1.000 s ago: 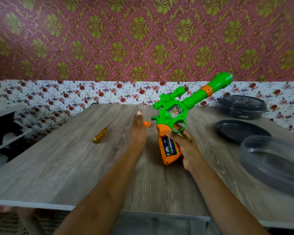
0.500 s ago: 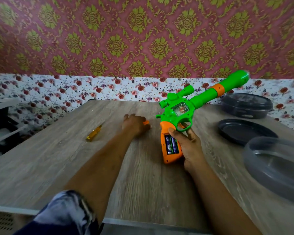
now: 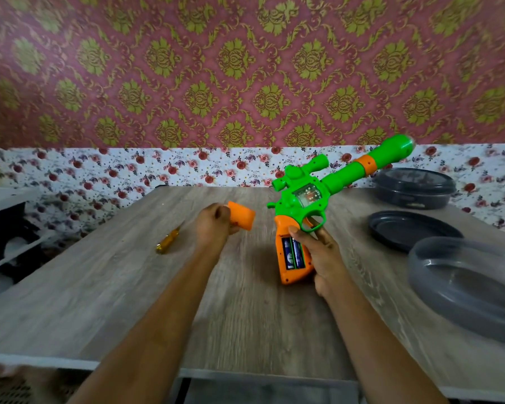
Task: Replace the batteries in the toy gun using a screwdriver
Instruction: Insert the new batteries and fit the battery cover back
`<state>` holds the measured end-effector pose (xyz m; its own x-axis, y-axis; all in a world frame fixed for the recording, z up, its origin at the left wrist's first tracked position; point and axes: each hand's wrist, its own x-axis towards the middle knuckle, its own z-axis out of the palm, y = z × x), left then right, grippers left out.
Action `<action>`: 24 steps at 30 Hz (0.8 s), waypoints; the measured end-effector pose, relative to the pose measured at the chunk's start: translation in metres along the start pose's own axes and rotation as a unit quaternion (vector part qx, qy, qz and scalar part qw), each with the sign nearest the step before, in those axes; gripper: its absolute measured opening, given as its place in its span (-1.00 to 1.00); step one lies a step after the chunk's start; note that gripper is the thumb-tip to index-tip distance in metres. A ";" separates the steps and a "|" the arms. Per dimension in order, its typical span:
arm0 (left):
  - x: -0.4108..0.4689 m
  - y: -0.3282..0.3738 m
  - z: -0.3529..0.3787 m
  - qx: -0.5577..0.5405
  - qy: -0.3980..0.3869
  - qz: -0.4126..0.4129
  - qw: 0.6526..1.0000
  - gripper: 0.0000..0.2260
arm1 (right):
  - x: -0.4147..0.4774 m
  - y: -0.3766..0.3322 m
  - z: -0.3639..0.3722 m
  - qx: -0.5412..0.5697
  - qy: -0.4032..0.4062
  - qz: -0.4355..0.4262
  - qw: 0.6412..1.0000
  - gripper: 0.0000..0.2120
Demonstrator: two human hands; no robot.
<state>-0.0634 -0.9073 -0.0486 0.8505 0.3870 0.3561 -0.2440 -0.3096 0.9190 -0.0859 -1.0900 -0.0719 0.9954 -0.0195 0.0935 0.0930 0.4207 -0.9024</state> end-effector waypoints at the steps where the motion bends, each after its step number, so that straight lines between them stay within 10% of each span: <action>1: -0.006 0.002 -0.005 -0.076 0.013 -0.037 0.996 -0.75 | 0.000 -0.001 0.001 -0.001 -0.005 0.001 1.000 -0.77; 24: -0.041 0.004 -0.006 -0.217 -0.206 -0.075 0.951 -0.89 | 0.010 0.007 0.003 0.025 -0.009 -0.018 0.999 -0.67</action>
<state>-0.1023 -0.9193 -0.0584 0.9795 -0.0023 0.2015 -0.1991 0.1455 0.9691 -0.0755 -1.0850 -0.0762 0.9909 -0.0182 0.1331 0.1262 0.4654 -0.8761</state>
